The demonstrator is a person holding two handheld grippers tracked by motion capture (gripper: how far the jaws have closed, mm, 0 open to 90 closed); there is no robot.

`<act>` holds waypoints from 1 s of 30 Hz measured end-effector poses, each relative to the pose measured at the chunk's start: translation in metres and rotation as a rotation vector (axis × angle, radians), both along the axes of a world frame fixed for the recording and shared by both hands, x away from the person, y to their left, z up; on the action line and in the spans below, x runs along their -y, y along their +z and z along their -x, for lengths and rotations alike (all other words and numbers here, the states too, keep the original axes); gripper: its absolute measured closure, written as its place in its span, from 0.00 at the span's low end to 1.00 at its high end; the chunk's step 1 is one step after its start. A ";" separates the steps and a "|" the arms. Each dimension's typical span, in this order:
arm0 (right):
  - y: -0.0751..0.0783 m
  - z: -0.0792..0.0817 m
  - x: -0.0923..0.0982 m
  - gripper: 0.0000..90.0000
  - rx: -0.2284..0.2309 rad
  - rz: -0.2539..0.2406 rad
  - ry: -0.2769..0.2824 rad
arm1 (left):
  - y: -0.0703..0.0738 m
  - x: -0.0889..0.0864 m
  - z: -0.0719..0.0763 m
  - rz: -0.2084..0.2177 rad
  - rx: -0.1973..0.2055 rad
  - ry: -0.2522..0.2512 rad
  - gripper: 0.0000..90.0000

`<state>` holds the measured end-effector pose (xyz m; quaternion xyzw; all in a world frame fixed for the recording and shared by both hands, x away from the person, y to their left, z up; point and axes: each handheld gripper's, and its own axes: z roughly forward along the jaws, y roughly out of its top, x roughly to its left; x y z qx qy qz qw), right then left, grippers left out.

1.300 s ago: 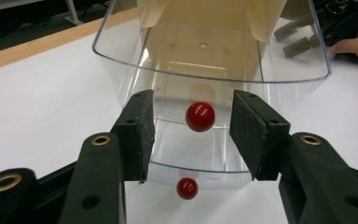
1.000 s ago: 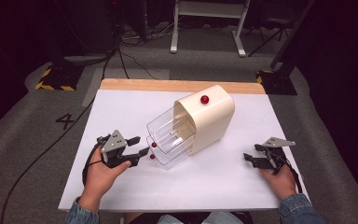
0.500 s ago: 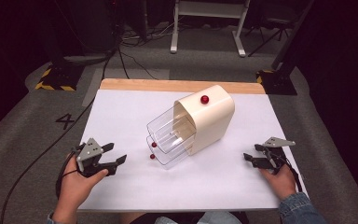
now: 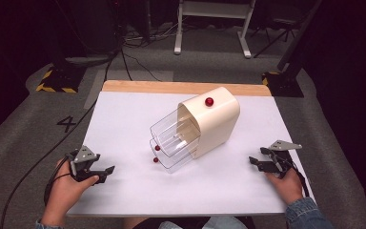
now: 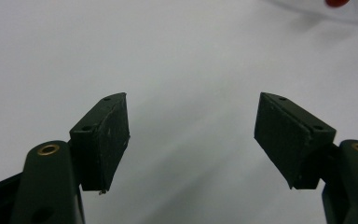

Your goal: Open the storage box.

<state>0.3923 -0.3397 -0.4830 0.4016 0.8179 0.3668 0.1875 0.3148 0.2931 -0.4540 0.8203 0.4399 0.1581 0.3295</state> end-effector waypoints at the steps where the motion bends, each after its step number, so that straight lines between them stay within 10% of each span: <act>1: 0.000 0.000 0.000 0.34 0.000 0.000 0.000 | -0.002 -0.001 0.000 -0.005 -0.007 0.003 0.30; 11: 0.000 0.000 0.000 0.34 0.000 0.000 0.000 | -0.017 0.003 -0.003 -0.007 -0.094 -0.007 0.28; 20: 0.000 0.000 0.000 0.34 0.000 0.000 0.000 | -0.028 0.014 0.001 -0.037 -0.033 -0.058 0.04; 30: 0.000 0.000 0.000 0.34 0.000 0.000 0.000 | -0.029 0.014 0.001 -0.034 -0.029 -0.058 0.03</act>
